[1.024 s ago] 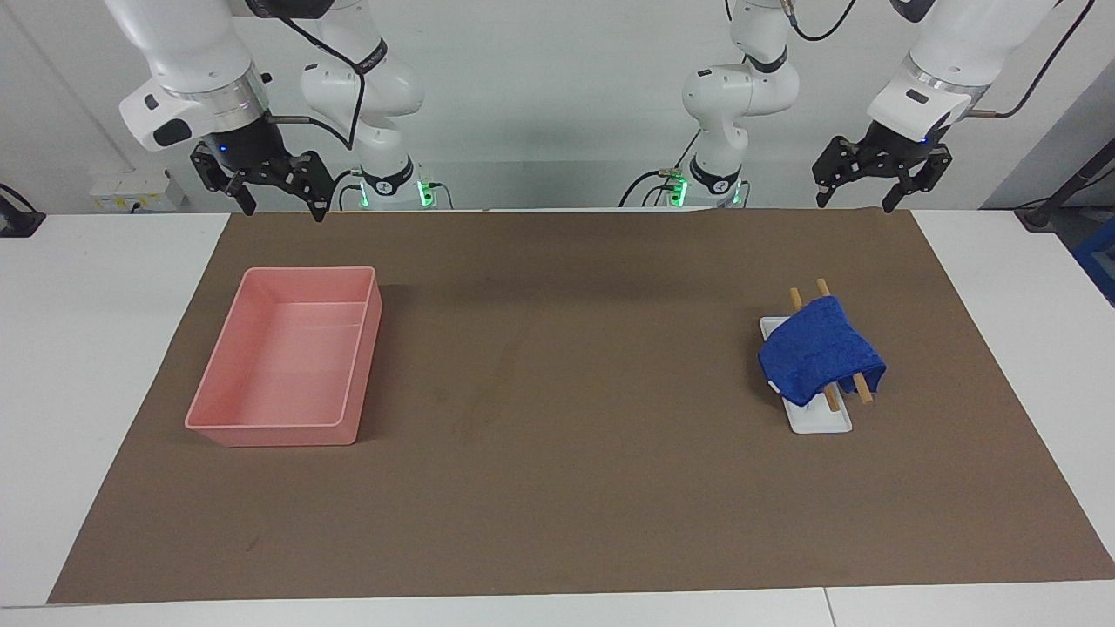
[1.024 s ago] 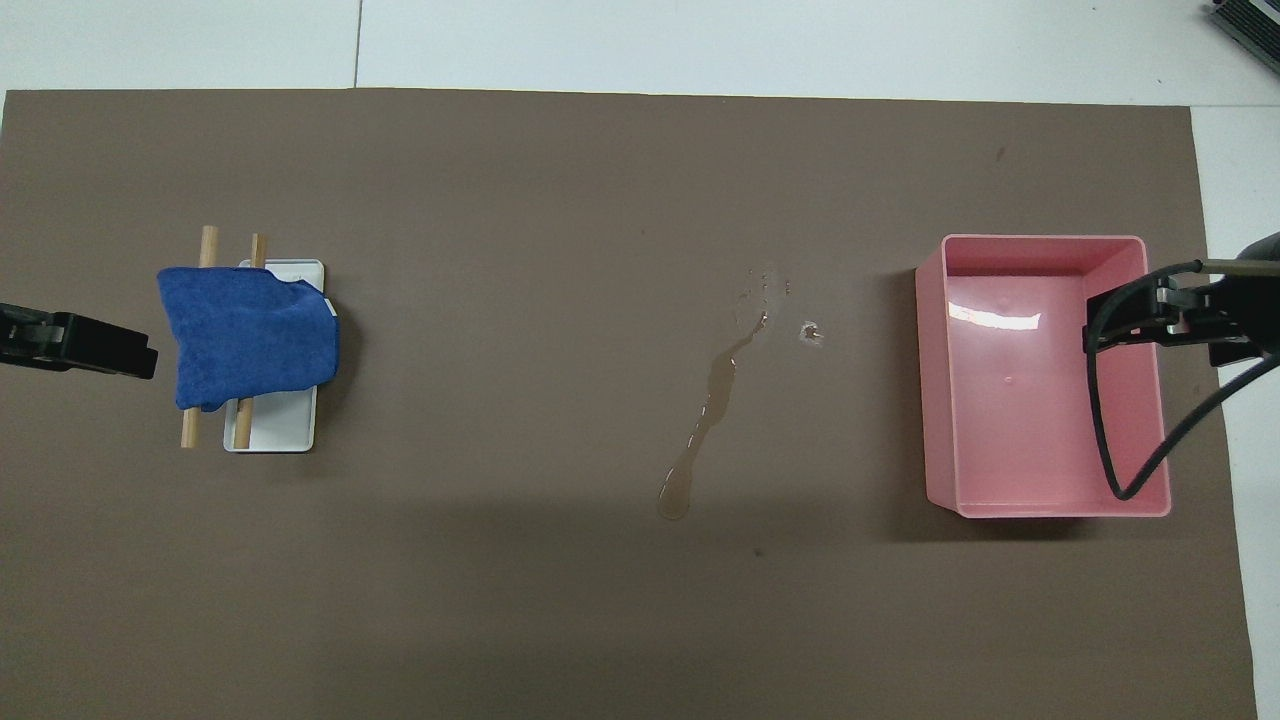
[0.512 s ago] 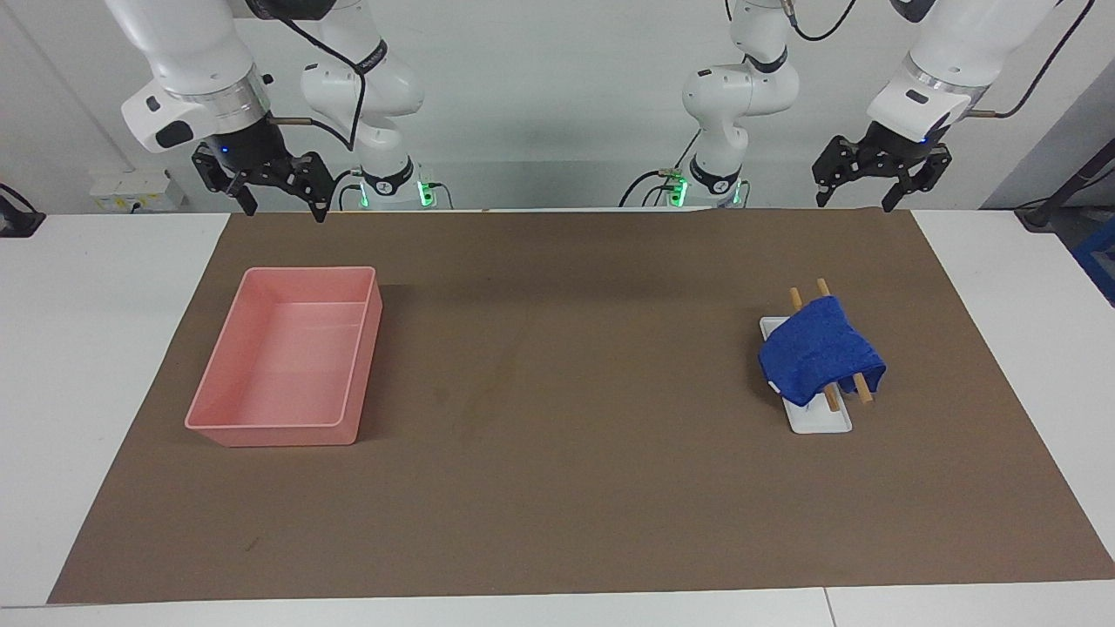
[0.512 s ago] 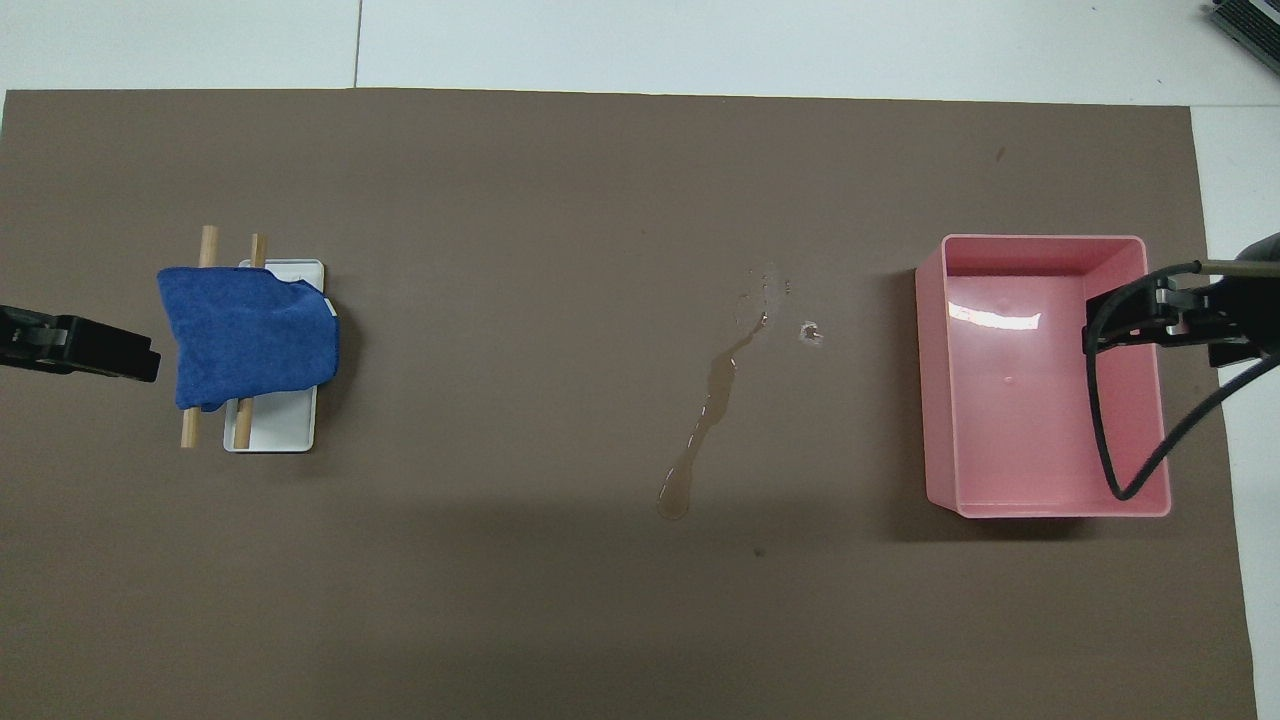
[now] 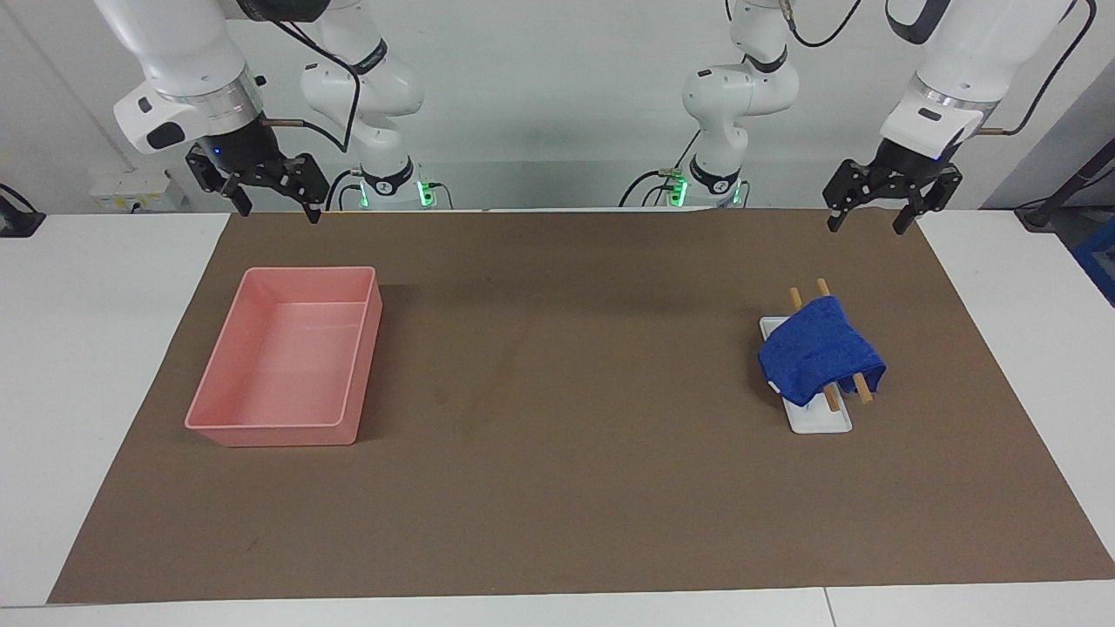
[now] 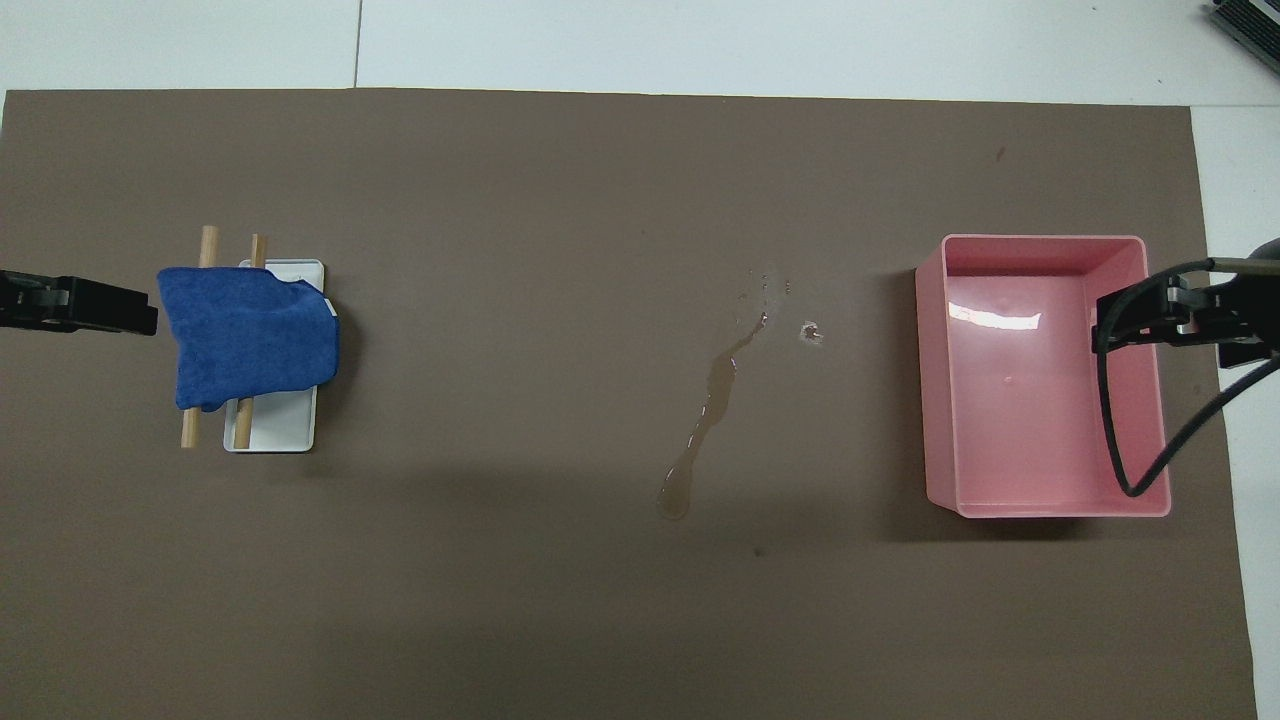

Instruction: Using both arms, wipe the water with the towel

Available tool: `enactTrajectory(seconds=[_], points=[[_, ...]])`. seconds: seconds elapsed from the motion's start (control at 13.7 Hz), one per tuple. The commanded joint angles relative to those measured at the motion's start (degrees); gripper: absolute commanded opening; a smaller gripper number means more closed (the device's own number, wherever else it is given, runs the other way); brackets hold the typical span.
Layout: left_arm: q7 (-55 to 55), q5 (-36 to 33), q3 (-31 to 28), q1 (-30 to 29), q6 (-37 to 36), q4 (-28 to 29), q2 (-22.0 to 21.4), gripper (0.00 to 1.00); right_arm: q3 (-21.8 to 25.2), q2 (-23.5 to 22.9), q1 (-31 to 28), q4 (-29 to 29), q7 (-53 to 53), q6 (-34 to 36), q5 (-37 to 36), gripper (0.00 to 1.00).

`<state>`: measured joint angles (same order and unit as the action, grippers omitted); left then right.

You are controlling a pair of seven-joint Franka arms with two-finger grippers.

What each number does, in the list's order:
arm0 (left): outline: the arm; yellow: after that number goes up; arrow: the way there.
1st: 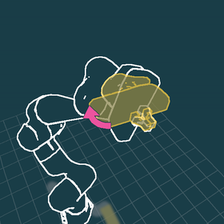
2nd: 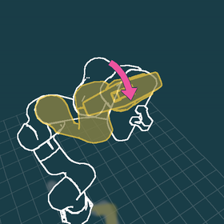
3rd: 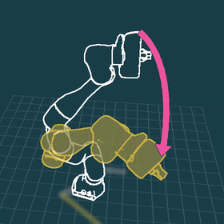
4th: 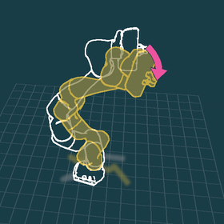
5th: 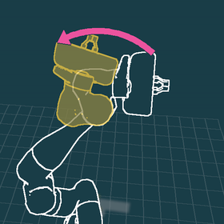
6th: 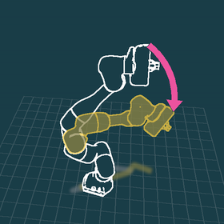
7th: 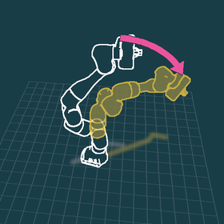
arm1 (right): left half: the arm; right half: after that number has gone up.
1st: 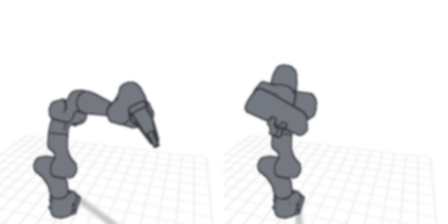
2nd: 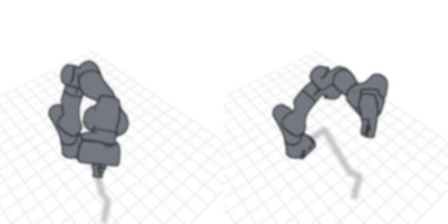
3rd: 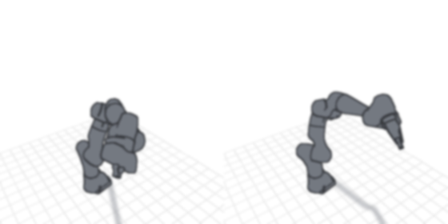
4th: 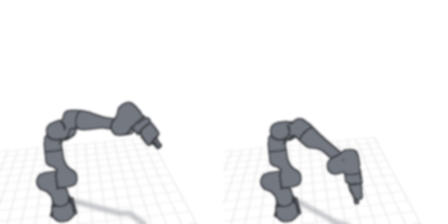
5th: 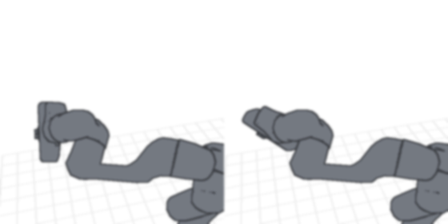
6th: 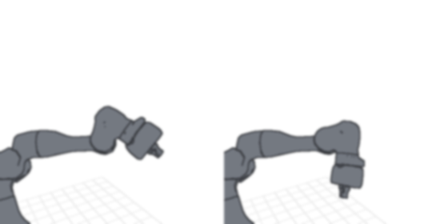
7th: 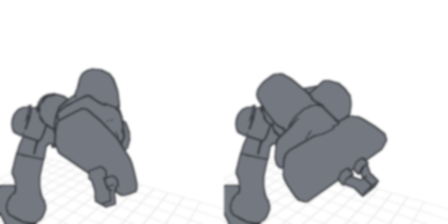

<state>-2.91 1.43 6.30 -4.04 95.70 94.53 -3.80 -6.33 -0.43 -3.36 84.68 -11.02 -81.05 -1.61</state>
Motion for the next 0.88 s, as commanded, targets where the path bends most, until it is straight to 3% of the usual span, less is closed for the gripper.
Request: enactTrajectory(seconds=[0.0,0.22,0.51,0.8], points=[[3.5,1.0,-1.5,-1.3,5.9,3.3,1.0,1.0,-0.4,1.2,-0.4,1.4,-0.7,0.4,-0.9,1.0],[8.8,5.0,-4.0,-1.8,15.2,10.8,2.0,1.0,-0.4,1.2,-0.4,1.4,-0.7,0.4,-0.8,1.0],[14.8,13.2,-6.5,-2.9,21.8,13.2,6.0,1.0,-0.4,1.3,-0.4,1.4,-0.7,0.4,-0.9,1.0],[15.7,20.5,-6.5,-4.8,29.7,20.2,6.5,0.99,-0.4,1.2,-0.4,1.4,-0.7,0.3,-0.9,1.0]])
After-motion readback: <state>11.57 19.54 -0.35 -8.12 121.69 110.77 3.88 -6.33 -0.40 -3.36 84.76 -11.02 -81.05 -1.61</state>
